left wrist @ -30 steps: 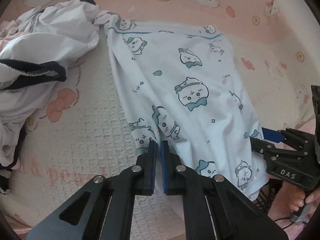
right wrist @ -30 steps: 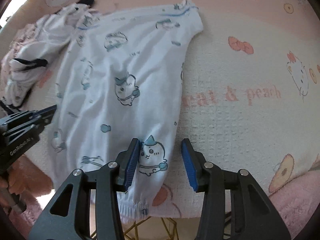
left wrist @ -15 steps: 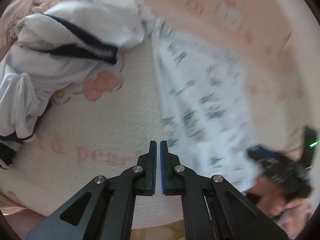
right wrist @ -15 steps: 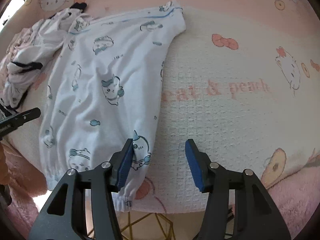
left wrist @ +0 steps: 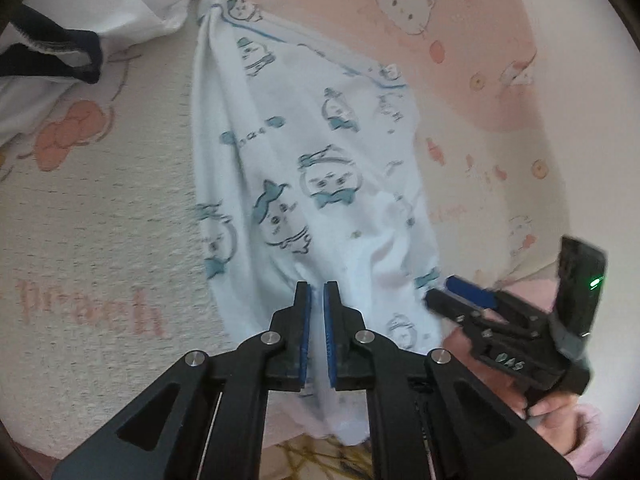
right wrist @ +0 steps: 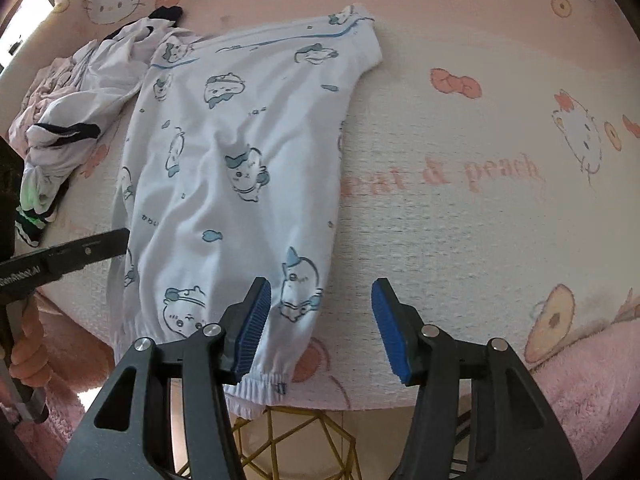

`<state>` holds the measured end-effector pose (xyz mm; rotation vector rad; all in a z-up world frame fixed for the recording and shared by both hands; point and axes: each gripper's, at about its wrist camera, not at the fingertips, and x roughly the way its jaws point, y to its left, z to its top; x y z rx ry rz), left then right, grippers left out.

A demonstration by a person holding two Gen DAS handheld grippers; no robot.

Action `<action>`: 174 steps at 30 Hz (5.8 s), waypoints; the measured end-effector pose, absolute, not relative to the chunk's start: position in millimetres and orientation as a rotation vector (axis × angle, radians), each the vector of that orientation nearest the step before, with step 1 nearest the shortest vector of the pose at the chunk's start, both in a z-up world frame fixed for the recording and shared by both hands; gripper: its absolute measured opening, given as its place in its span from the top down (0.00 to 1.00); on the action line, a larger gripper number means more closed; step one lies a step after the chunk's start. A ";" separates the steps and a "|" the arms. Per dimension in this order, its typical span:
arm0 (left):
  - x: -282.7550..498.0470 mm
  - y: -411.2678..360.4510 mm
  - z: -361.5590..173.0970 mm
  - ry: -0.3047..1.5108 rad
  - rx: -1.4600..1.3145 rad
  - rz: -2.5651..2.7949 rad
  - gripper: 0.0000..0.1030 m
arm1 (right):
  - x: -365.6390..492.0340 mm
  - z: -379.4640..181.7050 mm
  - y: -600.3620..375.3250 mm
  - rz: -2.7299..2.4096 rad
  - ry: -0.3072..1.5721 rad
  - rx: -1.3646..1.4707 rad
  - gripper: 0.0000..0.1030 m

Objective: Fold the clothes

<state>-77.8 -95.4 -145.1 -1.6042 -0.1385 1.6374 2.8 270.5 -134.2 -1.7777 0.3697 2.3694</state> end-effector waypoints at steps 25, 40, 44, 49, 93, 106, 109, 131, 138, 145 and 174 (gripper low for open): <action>-83.3 -129.9 -140.7 0.089 -1.683 1.898 0.96 | 2.5 -152.8 288.7 2.262 0.250 -1.807 0.36; -41.5 -67.8 -128.8 0.284 -1.528 1.790 0.95 | -1.5 -156.1 249.8 2.391 0.232 -1.893 0.38; -41.2 -76.9 -132.0 0.393 -1.629 1.781 0.95 | 11.0 -151.2 247.6 2.373 0.161 -1.945 0.36; -43.0 -89.2 -120.9 0.287 -1.584 1.833 0.94 | 19.2 -137.8 264.0 2.457 0.361 -1.859 0.36; -19.0 -36.8 -159.0 -0.315 -1.820 1.597 0.57 | 13.7 -155.5 266.9 2.515 0.514 -2.012 0.59; -10.1 -38.5 -169.6 -0.340 -1.843 1.637 0.63 | 6.1 -179.1 263.9 2.410 0.861 -2.003 0.47; -2.0 -22.2 -163.1 -0.251 -1.808 1.675 0.62 | -3.4 -181.9 246.5 2.427 0.795 -1.985 0.53; 29.5 -16.5 -127.3 -0.318 -1.711 1.728 0.82 | 59.1 -146.9 257.9 2.462 0.785 -1.995 0.85; 16.1 -55.3 -127.4 -0.331 -1.706 1.712 0.82 | 70.5 -142.8 268.2 2.494 0.895 -1.953 0.83; 11.8 -81.5 -129.9 -0.345 -1.727 1.692 0.82 | 58.1 -144.6 292.3 2.452 1.034 -1.719 0.53; -170.2 -14.4 -83.8 -0.464 -1.595 1.710 0.82 | -126.9 -97.2 319.9 2.652 1.103 -1.714 0.88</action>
